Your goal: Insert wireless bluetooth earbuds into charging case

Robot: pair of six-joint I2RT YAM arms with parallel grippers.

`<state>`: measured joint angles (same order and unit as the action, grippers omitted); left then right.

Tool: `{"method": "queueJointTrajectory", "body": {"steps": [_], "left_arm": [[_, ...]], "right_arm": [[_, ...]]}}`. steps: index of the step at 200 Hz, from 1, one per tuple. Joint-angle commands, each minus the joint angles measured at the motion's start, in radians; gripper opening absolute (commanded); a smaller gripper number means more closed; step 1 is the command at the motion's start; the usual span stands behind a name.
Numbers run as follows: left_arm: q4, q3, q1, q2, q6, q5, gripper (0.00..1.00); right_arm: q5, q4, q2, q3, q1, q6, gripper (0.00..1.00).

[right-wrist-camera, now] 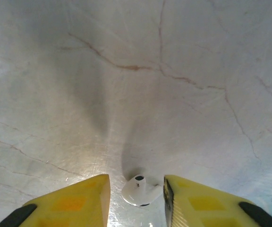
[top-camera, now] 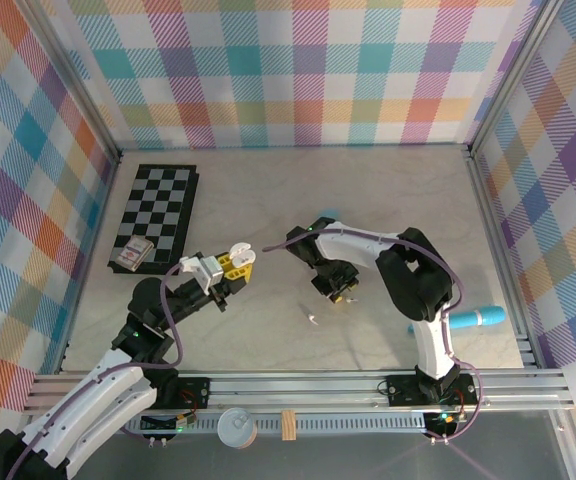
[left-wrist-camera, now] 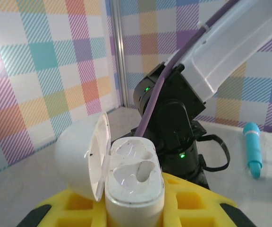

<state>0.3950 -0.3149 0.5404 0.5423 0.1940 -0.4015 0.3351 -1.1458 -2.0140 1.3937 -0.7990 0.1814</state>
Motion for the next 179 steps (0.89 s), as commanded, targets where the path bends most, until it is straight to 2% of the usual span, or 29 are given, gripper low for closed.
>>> {"method": "queueJointTrajectory", "body": {"steps": [1, 179], "left_arm": [[-0.036, -0.034, -0.010, 0.000, 0.026, 0.008, 0.03], [-0.027, -0.026, -0.010, 0.008, 0.030, 0.003, 0.02]], "right_arm": [[0.025, -0.060, -0.022, 0.005, -0.006, -0.026, 0.34], [-0.003, -0.118, -0.110, 0.024, -0.006, -0.113, 0.31]]}}
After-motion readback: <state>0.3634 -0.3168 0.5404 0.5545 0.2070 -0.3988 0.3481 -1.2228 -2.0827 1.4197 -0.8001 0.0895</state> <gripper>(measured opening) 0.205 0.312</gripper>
